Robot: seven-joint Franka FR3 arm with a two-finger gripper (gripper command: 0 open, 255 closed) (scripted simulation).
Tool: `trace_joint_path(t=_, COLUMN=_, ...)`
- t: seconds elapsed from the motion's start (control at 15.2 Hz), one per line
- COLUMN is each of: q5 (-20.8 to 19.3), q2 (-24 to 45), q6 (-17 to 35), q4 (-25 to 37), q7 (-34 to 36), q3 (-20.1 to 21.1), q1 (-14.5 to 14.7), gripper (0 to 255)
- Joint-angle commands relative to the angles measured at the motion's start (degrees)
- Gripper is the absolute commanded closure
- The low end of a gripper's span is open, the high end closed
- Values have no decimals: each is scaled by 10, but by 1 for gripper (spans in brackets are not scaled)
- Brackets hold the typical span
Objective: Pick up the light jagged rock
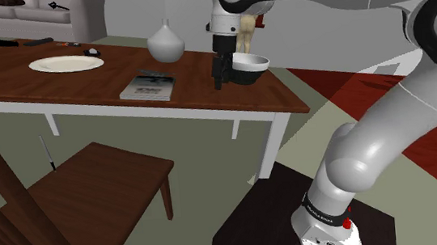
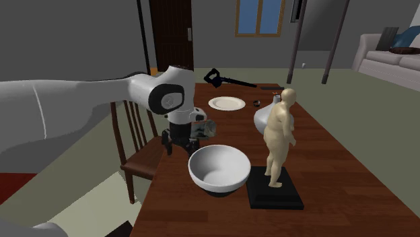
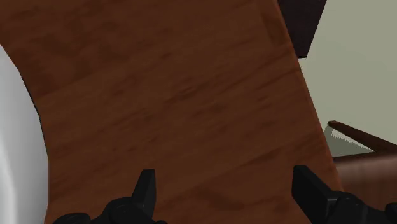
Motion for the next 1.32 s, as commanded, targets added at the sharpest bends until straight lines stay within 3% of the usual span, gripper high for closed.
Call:
trace_joint_path(t=0.0, q5=5, q2=42, q6=3, q4=45, q7=-14, q3=-3, q1=4, gripper=0)
trace_joint_path(t=0.53, q5=32, q2=214, q6=-15, q4=252, q7=-69, q3=-7, q1=11, gripper=0)
trace_joint_path(t=0.99, q5=56, q2=387, q6=-80, q4=504, q7=-103, q3=0, q1=9, gripper=0)
trace_joint_path(t=1.25, q5=56, q2=376, q6=-43, q4=456, q7=-107, q3=1, q1=10, gripper=0)
